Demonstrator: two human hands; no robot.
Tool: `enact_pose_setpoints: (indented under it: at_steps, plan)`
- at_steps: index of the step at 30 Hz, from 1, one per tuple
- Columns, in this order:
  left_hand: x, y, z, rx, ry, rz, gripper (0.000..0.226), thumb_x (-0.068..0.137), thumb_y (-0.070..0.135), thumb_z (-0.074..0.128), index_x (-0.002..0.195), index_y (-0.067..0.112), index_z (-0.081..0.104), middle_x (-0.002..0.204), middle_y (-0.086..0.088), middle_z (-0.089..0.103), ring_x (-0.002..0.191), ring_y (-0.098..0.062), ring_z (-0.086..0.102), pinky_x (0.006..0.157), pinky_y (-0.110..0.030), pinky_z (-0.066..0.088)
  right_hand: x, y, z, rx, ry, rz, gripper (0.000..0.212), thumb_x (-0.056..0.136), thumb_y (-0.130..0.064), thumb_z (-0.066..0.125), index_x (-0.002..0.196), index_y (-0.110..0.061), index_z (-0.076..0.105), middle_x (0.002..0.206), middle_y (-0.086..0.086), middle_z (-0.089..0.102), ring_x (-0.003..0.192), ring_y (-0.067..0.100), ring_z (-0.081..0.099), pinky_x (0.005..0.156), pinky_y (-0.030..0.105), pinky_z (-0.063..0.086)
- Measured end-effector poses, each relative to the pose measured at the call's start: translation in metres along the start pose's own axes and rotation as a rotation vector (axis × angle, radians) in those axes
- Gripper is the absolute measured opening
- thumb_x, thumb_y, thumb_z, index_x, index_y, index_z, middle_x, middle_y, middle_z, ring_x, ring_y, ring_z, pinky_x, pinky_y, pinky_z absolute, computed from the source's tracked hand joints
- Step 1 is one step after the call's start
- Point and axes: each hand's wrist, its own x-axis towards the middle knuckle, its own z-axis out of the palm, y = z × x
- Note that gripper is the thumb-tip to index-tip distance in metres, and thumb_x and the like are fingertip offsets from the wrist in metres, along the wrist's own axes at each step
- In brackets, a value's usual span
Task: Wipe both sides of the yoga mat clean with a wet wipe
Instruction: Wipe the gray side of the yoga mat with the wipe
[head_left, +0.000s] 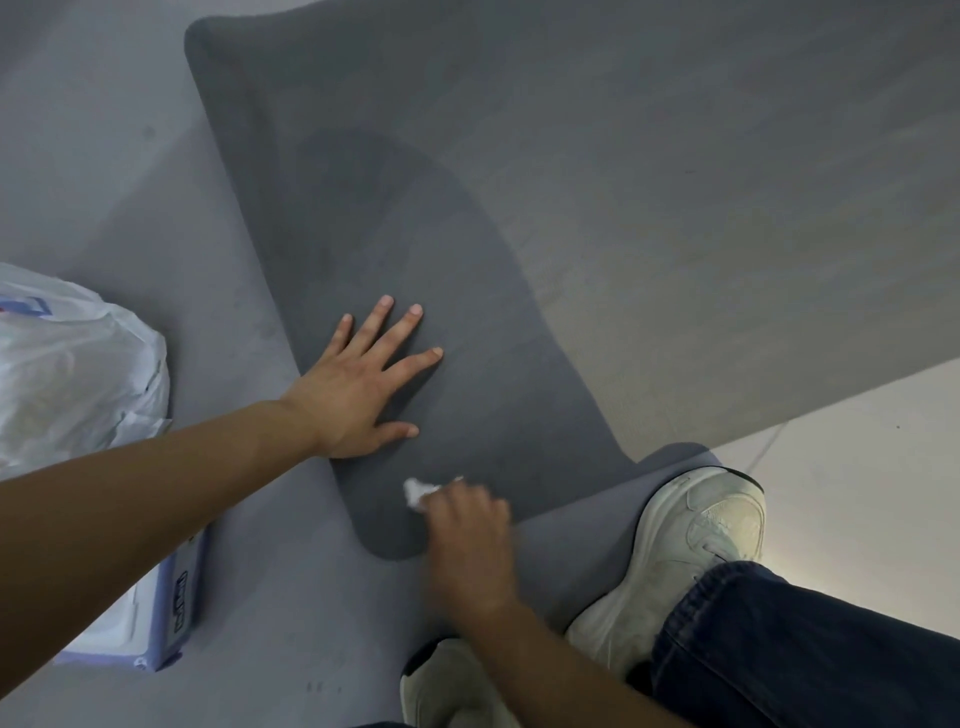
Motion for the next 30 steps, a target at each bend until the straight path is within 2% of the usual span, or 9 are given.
enact_pose_setpoints:
  at_steps: [4,6,9,11,15,20,23,27,30]
  plan:
    - [-0.002,-0.002,-0.003,-0.011,0.013,0.007,0.096,0.082,0.073,0.058,0.159,0.038,0.012,0.168,-0.003,-0.017,0.152,-0.032,-0.022,0.122,-0.059,0.004,-0.006,-0.011,0.008,-0.001,-0.038,-0.273,0.011,0.078,-0.021,0.049,0.088,-0.022,0.055,0.085,0.0,0.054,0.075,0.023,0.051,0.066,0.036,0.03]
    - [-0.003,-0.001,-0.005,-0.019,0.021,0.004,0.096,0.082,0.072,0.06,0.159,0.039,0.015,0.168,-0.002,-0.015,0.153,-0.032,-0.019,0.122,-0.058,0.004,0.008,0.021,-0.005,-0.055,-0.012,-0.262,0.014,0.076,-0.022,0.051,0.089,-0.022,0.056,0.084,0.001,0.053,0.072,0.024,0.051,0.062,0.036,0.031]
    - [-0.001,0.004,-0.01,-0.027,-0.002,-0.023,0.091,0.083,0.068,0.061,0.158,0.039,0.017,0.168,-0.004,-0.014,0.153,-0.031,-0.019,0.123,-0.057,0.002,0.036,0.082,-0.037,-0.145,0.144,0.147,0.018,0.069,-0.015,0.054,0.087,-0.018,0.054,0.081,0.005,0.053,0.07,0.027,0.05,0.06,0.034,0.032]
    - [0.002,0.011,-0.015,-0.044,0.033,-0.026,0.079,0.085,0.062,0.06,0.153,0.034,0.03,0.169,-0.007,-0.004,0.154,-0.032,-0.013,0.123,-0.056,0.005,0.054,0.108,-0.057,-0.185,0.233,0.407,0.016,0.07,-0.01,0.052,0.085,-0.013,0.055,0.081,0.008,0.053,0.072,0.029,0.05,0.062,0.034,0.028]
    - [0.014,0.025,-0.023,-0.051,0.162,0.025,0.061,0.085,0.054,0.063,0.134,0.019,0.053,0.166,-0.011,0.015,0.155,-0.034,0.003,0.121,-0.058,0.019,0.068,0.116,-0.058,-0.104,0.309,0.504,0.014,0.077,-0.005,0.048,0.087,-0.013,0.054,0.081,0.006,0.052,0.073,0.028,0.049,0.064,0.034,0.029]
    - [0.035,0.042,-0.028,-0.026,0.11,0.011,0.093,0.084,0.061,0.063,0.157,0.023,0.021,0.168,-0.007,-0.005,0.154,-0.035,-0.013,0.123,-0.058,0.011,0.05,0.064,-0.027,-0.062,0.104,-0.009,0.015,0.077,-0.015,0.044,0.087,-0.018,0.056,0.083,0.003,0.051,0.073,0.026,0.047,0.063,0.038,0.032]
    - [0.046,0.041,-0.038,0.043,0.062,-0.026,0.112,0.078,0.068,0.066,0.16,0.03,0.0,0.166,-0.007,-0.021,0.15,-0.037,-0.024,0.122,-0.062,0.006,0.07,0.09,-0.046,-0.102,0.072,-0.174,0.013,0.074,-0.015,0.046,0.085,-0.019,0.053,0.082,0.004,0.05,0.072,0.027,0.049,0.061,0.037,0.032]
    - [0.058,0.041,-0.049,0.07,-0.025,-0.052,0.126,0.073,0.072,0.069,0.156,0.036,-0.018,0.161,-0.006,-0.035,0.146,-0.037,-0.034,0.12,-0.065,0.004,0.119,0.171,-0.091,-0.204,0.307,0.233,0.012,0.075,-0.014,0.045,0.083,-0.015,0.053,0.08,0.011,0.053,0.072,0.032,0.048,0.06,0.037,0.028]
    - [0.069,0.048,-0.059,0.074,-0.111,-0.04,0.128,0.072,0.069,0.072,0.154,0.04,-0.022,0.158,-0.004,-0.04,0.145,-0.039,-0.035,0.119,-0.068,0.007,0.14,0.206,-0.11,-0.216,0.344,0.359,0.009,0.079,-0.011,0.049,0.086,-0.011,0.055,0.084,0.012,0.055,0.076,0.034,0.051,0.062,0.036,0.027]
